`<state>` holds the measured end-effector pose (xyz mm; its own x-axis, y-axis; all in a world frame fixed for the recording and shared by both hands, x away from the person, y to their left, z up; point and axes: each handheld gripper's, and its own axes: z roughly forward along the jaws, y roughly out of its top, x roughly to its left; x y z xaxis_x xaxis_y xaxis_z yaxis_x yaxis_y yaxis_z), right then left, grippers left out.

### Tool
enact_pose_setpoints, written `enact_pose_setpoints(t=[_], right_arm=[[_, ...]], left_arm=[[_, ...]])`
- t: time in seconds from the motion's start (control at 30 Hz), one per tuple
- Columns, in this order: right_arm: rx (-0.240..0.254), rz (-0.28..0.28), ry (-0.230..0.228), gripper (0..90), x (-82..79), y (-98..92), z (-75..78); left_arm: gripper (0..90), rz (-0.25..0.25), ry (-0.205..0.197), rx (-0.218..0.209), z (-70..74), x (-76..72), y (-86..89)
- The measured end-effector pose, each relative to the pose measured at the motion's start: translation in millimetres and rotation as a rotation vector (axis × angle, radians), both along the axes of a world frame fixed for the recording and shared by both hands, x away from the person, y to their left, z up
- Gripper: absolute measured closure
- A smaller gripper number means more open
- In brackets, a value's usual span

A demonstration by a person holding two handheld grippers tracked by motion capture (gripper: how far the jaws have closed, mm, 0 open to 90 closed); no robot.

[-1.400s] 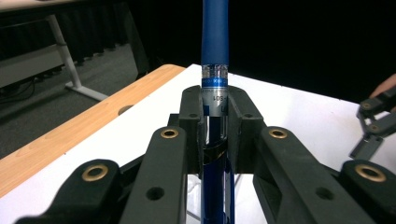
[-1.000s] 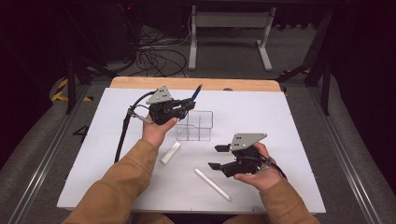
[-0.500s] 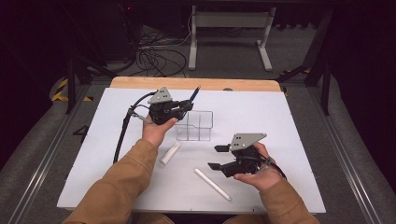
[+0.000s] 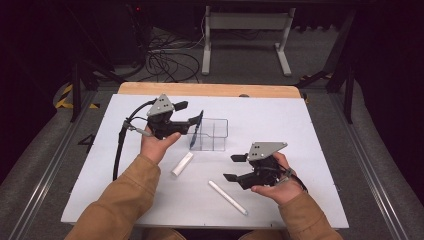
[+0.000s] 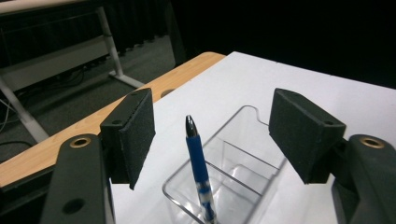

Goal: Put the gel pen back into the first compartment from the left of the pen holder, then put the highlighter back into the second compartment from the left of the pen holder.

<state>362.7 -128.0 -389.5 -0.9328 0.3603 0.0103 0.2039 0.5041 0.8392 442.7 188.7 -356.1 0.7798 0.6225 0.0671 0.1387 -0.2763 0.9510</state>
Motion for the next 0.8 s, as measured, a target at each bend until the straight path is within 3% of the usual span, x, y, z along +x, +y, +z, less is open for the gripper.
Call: enact_pose_setpoints(t=[0.17, 0.3, 0.43, 0.8], right_arm=[[0.002, -0.003, 0.001, 35.6, 0.0, 0.3, 0.5], [0.006, -0.004, 0.003, 35.6, 0.7, 1.2, 0.5], [0.013, -0.006, 0.008, 35.8, 0.4, 0.8, 0.6], [0.025, -0.031, 0.015, 36.3, 1.3, -3.7, 3.3]], left_arm=[[27.6, -0.037, 0.033, 0.014, 5.3, -14.9, 1.9], [25.5, -0.052, 0.024, 0.016, 10.4, -23.6, 3.0], [24.5, -0.060, 0.031, -0.007, 13.0, -32.6, 9.3], [14.2, -0.053, 0.041, 0.029, -1.5, -71.6, 34.5]])
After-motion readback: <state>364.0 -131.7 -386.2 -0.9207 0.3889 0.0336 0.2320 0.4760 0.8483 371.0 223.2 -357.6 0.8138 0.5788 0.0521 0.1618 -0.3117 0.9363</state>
